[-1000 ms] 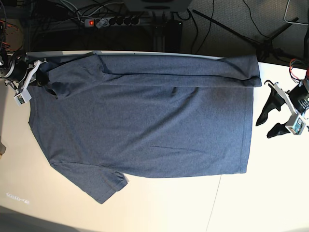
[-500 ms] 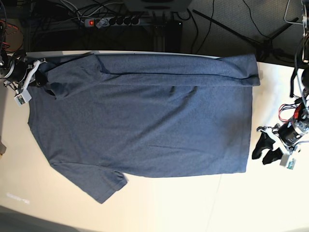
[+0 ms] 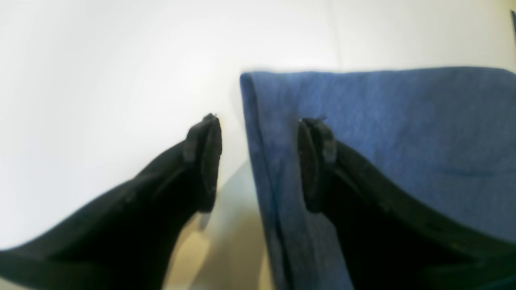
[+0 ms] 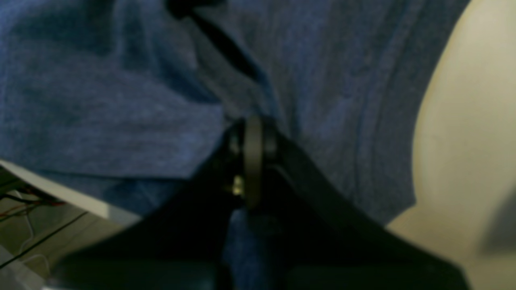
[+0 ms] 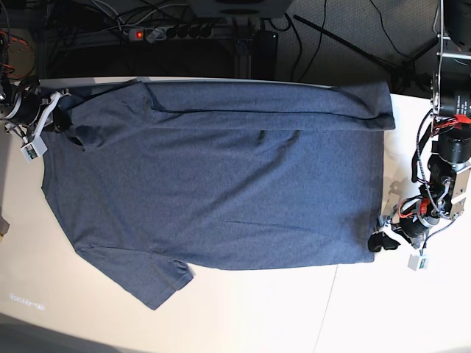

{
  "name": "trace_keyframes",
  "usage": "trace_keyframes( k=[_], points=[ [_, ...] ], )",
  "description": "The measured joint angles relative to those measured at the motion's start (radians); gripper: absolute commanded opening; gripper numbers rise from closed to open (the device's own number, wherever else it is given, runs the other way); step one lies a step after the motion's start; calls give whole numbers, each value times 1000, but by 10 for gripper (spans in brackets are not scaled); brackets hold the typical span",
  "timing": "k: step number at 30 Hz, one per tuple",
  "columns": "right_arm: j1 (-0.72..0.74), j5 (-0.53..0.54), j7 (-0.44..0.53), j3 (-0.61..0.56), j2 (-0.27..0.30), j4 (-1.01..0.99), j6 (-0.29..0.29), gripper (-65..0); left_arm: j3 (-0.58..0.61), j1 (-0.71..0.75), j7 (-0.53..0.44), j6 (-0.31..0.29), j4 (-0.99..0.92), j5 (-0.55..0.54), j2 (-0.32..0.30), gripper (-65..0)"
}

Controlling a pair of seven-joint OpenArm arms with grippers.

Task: Fold the T-shirt properly
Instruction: 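Move both grippers to the hem corners and grasp the hem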

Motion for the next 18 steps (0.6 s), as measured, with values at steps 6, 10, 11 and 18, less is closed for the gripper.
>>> trace_keyframes(
  k=[6,10,11,18],
  points=[
    [0,0,1,0,0,0,0,-650,-1,-29,-5,-4,-46,14,26,-314],
    [0,0,0,0,0,0,0,-650,-1,-40,2,-5,-48,22,37,-314],
    [0,-1,0,0,0,0,0,-650,-1,-42,1,-5,-49,21,44,-314],
    [0,0,0,0,0,0,0,-650,-1,-45,-2,-5,-48,35,90,-319]
  ],
)
